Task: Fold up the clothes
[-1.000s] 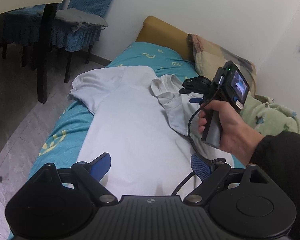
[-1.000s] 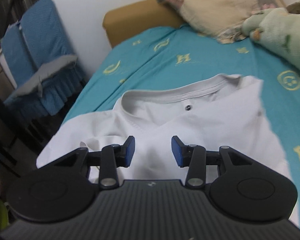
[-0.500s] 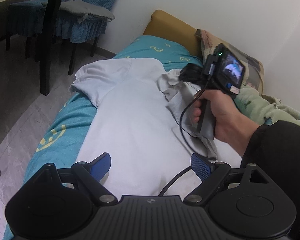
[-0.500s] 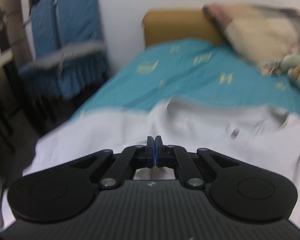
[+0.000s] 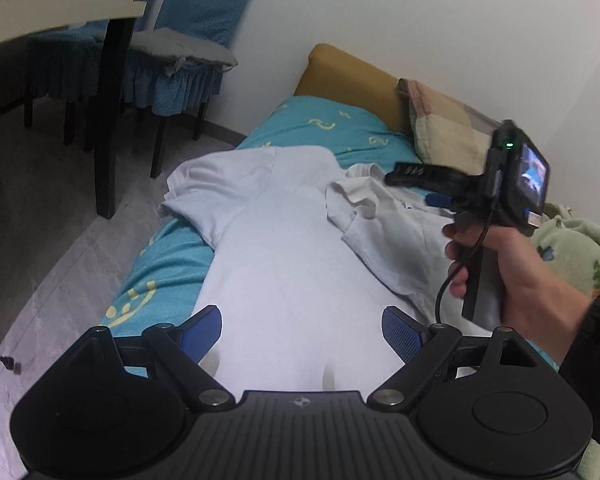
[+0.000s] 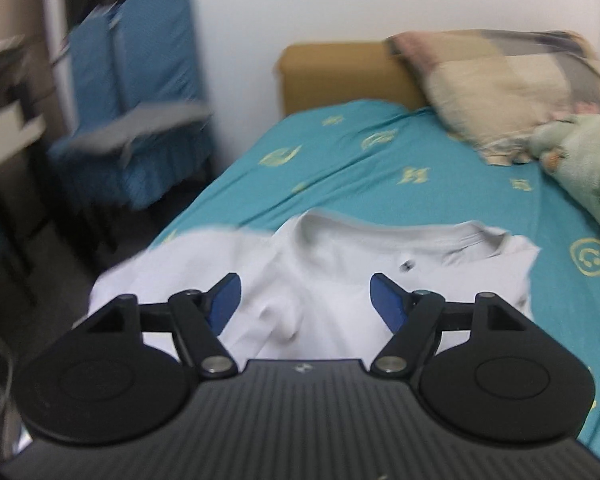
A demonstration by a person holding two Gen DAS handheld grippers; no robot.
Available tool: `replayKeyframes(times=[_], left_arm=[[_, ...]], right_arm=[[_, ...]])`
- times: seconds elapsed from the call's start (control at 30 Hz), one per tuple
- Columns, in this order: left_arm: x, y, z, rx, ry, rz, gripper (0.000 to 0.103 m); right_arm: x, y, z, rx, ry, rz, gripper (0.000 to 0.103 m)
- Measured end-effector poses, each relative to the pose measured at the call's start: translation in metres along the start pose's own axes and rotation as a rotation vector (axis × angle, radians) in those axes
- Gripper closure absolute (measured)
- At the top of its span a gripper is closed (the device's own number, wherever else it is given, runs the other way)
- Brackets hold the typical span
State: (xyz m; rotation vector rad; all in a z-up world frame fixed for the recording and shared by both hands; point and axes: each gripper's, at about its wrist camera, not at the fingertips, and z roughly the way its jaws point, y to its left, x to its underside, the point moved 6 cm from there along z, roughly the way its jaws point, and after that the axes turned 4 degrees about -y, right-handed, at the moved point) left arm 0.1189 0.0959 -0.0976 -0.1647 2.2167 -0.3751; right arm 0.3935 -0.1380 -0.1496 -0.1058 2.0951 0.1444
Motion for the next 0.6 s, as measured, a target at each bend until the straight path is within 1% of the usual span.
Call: replayKeyframes(times=[0.07,0.1,0.13,0.2,0.3,0.43,0.47,0.5,0.53,0.57,0.6], left_arm=[[-0.002,-0.002,-0.011,0.009,-0.016,0.014,0.012],[-0.003,-0.002,-0.016,0.015,-0.024,0.021,0.008],[-0.003,0.0,-0.018,0.0,-0.027,0.022,0.006],[-0.004,0.007,-0.023,-0.033,-0.031,0.023,0.005],[-0.005,0.027,-0.024,-0.076,-0.028,-0.053,0.005],[-0.006,0.055,-0.017,-0.16,-0.028,-0.149,0.005],[-0.007,0.061,-0.015,-0.179,-0.029,-0.171,0.005],[-0.007,0.065,-0.012,-0.193,-0.027,-0.188,0.005],[-0.008,0.069,-0.008,-0.206,-0.024,-0.203,0.005],[-0.008,0.073,-0.005,-0.219,-0.022,-0.219,0.005],[-0.008,0.075,-0.002,-0.224,-0.02,-0.227,0.005]], right_arm=[[0.002,0.026,-0.002,-0.042,0.024,-0.095,0.03],[0.003,0.042,-0.002,-0.072,0.038,-0.136,0.03],[0.005,0.062,-0.001,-0.113,0.059,-0.172,0.03],[0.011,0.106,0.005,-0.197,0.11,-0.244,0.031],[0.034,0.17,0.024,-0.278,0.183,-0.402,0.031],[0.067,0.252,0.052,-0.377,0.278,-0.624,0.032],[0.074,0.267,0.061,-0.381,0.298,-0.671,0.032],[0.08,0.274,0.07,-0.359,0.302,-0.704,0.032],[0.085,0.278,0.078,-0.334,0.293,-0.734,0.033],[0.089,0.283,0.086,-0.308,0.283,-0.764,0.035],[0.091,0.284,0.091,-0.279,0.265,-0.778,0.047]])
